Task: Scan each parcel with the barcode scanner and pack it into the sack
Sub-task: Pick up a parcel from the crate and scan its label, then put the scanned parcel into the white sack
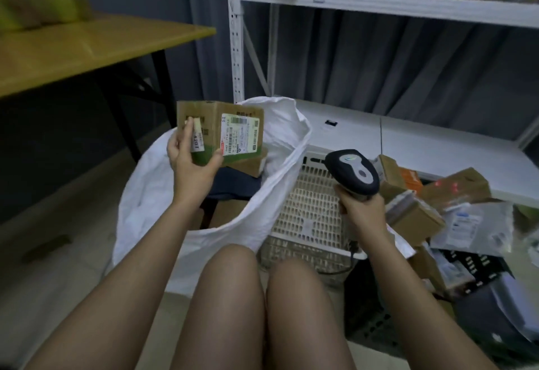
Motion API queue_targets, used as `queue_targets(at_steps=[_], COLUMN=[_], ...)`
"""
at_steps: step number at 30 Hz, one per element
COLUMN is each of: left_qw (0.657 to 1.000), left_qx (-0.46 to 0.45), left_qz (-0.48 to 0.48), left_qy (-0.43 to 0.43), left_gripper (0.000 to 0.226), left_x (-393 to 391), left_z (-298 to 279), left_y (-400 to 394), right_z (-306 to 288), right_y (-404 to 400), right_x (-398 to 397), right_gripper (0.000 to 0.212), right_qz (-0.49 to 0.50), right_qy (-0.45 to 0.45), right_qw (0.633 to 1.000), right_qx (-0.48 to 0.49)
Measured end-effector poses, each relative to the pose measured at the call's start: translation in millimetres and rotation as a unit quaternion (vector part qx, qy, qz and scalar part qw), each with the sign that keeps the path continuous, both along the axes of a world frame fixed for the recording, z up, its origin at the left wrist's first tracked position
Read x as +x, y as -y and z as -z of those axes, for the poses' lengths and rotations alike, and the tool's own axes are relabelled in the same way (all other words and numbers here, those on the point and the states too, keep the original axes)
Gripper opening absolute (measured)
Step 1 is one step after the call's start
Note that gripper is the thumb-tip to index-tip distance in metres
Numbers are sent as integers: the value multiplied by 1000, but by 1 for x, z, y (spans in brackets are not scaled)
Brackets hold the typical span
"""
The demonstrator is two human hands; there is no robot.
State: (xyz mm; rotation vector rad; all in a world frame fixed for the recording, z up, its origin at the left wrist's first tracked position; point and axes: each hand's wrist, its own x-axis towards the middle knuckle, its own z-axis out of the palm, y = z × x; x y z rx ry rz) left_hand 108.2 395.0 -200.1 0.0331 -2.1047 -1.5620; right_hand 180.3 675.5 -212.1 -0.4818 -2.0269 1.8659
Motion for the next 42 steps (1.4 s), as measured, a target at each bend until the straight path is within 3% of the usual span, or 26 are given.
queue_targets(at_steps=[2, 4, 5, 6, 9, 12, 15, 18, 25, 29, 34, 36, 42], left_qw=[984, 911, 882, 874, 925, 954, 958, 951, 907, 863, 789, 769, 707], left_qx=[-148, -315, -338, -340, -306, -252, -230, -213, -218, -294, -374, -402, -537], left_qz=[39, 80, 91, 98, 106, 125, 170, 222, 343, 365, 405, 410, 397], left_qy=[91, 253, 316, 332, 200, 107, 19, -10, 111, 188, 273, 282, 232], left_gripper=[74, 69, 64, 58, 43, 40, 38, 35, 36, 38, 81, 90, 88], left_x=[-22, -38, -42, -44, -49, -44, -27, -10, -13, -26, -42, -45, -62], left_z=[17, 34, 38, 39, 40, 29, 18, 15, 70, 135, 200, 220, 266], left_y=[7, 5, 1, -4, -26, -62, -110, -164, -305, -365, -423, -443, -475], right_z=[3, 9, 11, 14, 23, 37, 55, 71, 101, 130, 145, 147, 159], right_y=[1, -5, -9, -14, -34, -59, -88, -118, -183, -210, -240, -253, -279], right_x=[-3, -5, -4, -3, 5, 21, 41, 63, 95, 90, 67, 55, 27], right_gripper=[16, 20, 22, 24, 21, 10, 10, 14, 21, 18, 13, 17, 15], right_qz=[-7, -11, -13, -15, 6, 38, 91, 149, 264, 274, 220, 196, 151], right_qy=[10, 21, 24, 27, 36, 53, 85, 103, 82, 126, 143, 143, 151], right_qw=[1000, 999, 999, 999, 999, 998, 991, 980, 959, 950, 959, 964, 964], right_qx=[7, 24, 35, 40, 36, -2, -45, -78, -67, -85, -109, -108, -160])
